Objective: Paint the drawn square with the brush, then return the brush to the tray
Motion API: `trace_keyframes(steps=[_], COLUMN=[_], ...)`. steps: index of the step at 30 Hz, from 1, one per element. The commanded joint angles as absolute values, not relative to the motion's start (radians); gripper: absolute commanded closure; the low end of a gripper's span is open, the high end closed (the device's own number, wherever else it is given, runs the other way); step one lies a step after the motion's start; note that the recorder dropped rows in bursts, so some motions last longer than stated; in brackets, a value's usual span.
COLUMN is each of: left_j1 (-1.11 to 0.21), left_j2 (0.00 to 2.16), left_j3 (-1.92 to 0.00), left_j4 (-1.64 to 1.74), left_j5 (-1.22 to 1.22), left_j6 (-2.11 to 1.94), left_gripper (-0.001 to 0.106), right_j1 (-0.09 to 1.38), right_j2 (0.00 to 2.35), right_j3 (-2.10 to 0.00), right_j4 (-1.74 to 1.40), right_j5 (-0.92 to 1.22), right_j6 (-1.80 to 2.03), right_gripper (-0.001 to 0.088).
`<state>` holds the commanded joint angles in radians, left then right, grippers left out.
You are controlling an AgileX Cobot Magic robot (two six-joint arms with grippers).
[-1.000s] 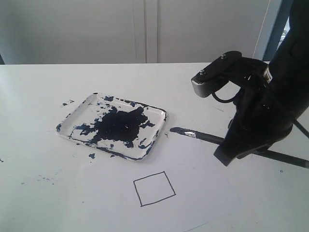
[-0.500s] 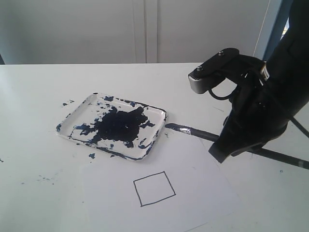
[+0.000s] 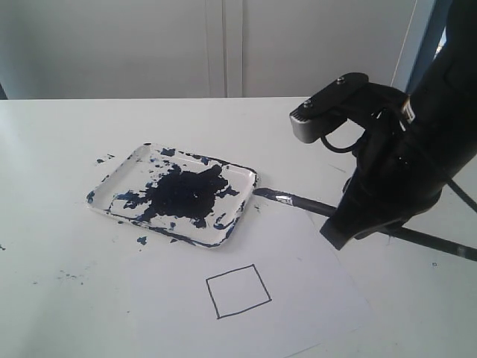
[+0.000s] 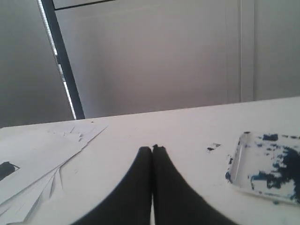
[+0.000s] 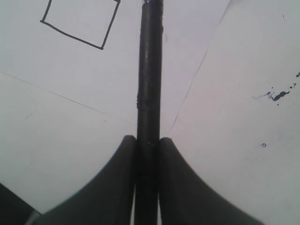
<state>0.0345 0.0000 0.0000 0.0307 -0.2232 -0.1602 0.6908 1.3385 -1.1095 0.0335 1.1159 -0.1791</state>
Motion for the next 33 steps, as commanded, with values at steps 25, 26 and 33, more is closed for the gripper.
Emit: trace_keyframes(steps=[25,26,33], left_j1=[0.035,0.035,0.035], left_j2=[0.415,0.467,0.889], left_j3=[-0.28,-0.305,-0.491], left_j4=[1.311,1.347,1.744], left_j5=[-0.526,-0.528,-0.718], left_j6=[-1.556,-1.595,-1.744], left_gripper=[0.105,0.105,0.105], right_j1=[0.691,0.691,0.691], right_j2=[1.339,1.339,1.339], right_j3=[-1.11,-1.11,-1.11], right_j4=[0.053,0.053,0.055], right_j5=[1.073,1.073,1.073], right_j6=[-0.206,-0.206,-0.206], right_gripper=[0.0868,0.0868,0.0868])
